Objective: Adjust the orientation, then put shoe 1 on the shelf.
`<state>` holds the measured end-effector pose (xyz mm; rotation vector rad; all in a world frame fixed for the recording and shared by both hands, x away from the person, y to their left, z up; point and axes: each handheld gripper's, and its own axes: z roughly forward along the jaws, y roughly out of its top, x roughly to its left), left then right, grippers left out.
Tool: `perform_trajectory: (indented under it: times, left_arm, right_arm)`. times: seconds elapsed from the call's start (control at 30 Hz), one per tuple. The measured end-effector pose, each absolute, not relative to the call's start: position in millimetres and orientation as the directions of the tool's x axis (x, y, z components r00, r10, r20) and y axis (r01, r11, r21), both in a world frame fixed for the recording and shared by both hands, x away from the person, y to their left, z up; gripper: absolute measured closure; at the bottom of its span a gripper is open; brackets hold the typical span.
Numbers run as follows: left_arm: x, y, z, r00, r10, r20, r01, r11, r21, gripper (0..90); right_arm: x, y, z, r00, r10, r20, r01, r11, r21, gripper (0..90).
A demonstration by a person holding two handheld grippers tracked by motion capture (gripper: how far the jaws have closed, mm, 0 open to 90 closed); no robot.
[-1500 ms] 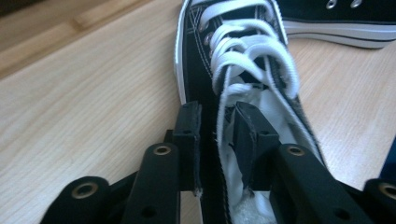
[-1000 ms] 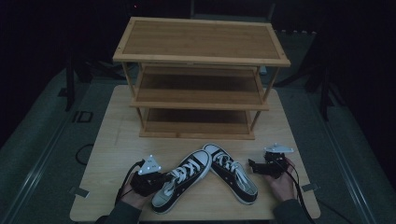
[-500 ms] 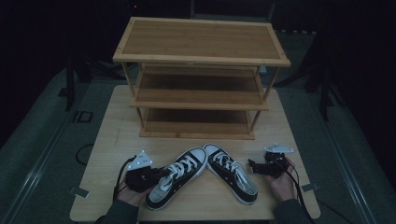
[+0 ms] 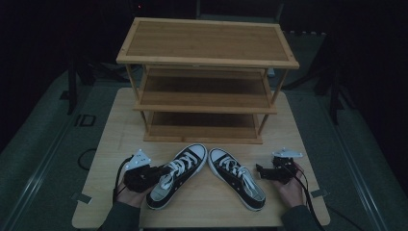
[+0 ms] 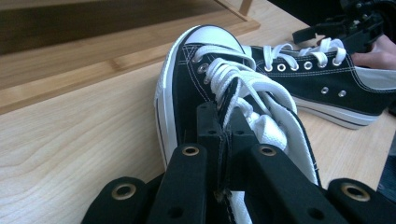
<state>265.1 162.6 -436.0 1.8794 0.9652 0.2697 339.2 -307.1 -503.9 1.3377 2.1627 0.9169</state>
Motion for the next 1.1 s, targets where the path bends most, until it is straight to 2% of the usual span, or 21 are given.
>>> perform_trajectory:
  times: [0.53,1.1]
  left_arm:
    - [273.7,163.3,-417.3,0.628,0.747,-0.218,0.492,-0.164,0.855,88.7]
    - [278.9,162.6,-374.6,0.669,0.712,-0.214,0.435,-0.142,0.889,88.7]
  right_arm:
    - [339.1,-307.1,-503.9,-0.439,0.898,-0.02,0.611,0.314,0.727,10.5]
    - [339.1,-307.1,-503.9,-0.438,0.899,-0.019,0.611,0.314,0.727,10.5]
